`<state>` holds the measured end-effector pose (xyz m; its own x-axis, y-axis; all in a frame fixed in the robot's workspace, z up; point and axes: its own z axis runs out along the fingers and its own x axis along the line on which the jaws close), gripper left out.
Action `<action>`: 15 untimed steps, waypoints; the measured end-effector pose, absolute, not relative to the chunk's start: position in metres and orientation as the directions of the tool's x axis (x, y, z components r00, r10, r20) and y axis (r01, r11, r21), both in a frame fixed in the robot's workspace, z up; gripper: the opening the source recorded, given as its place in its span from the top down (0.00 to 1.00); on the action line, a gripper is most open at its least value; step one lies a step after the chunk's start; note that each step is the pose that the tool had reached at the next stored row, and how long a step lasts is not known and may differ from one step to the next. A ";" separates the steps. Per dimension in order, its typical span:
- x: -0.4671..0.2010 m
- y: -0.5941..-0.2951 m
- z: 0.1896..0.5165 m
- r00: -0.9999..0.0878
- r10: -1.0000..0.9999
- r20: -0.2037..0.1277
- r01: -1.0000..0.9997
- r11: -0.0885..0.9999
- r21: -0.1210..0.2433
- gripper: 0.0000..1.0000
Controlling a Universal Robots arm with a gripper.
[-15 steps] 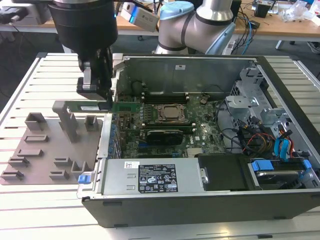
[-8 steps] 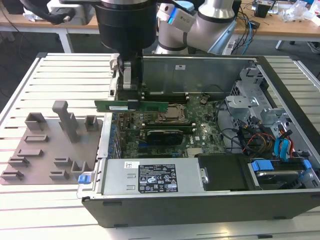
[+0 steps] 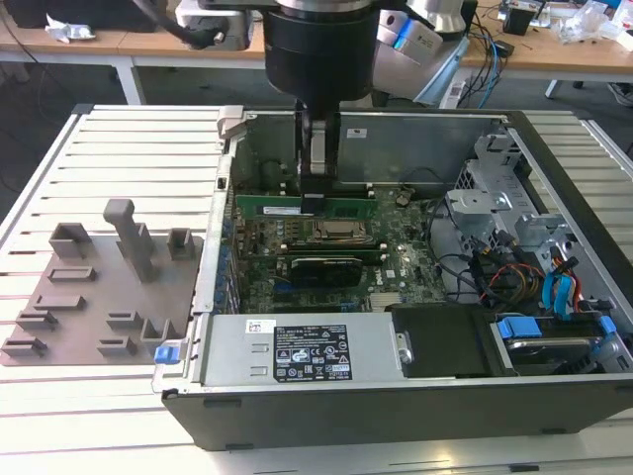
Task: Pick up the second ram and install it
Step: 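Pick up the second ram and move it above second insertion slot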
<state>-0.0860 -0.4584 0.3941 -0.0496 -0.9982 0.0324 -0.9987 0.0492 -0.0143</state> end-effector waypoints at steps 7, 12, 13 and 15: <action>-0.068 -0.448 0.380 -0.050 -0.998 -0.026 -0.999 0.050 -0.010 0.87; -0.056 -0.434 0.371 -0.050 -0.998 -0.028 -0.999 0.050 -0.009 0.87; -0.055 -0.433 0.369 -0.050 -0.998 -0.029 -0.999 0.050 -0.009 0.87; -0.052 -0.431 0.367 -0.050 -0.998 -0.030 -0.999 0.050 -0.008 0.87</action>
<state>-0.0523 -0.4306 0.3669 -0.0496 -0.9983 -0.0302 -0.9987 0.0499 -0.0082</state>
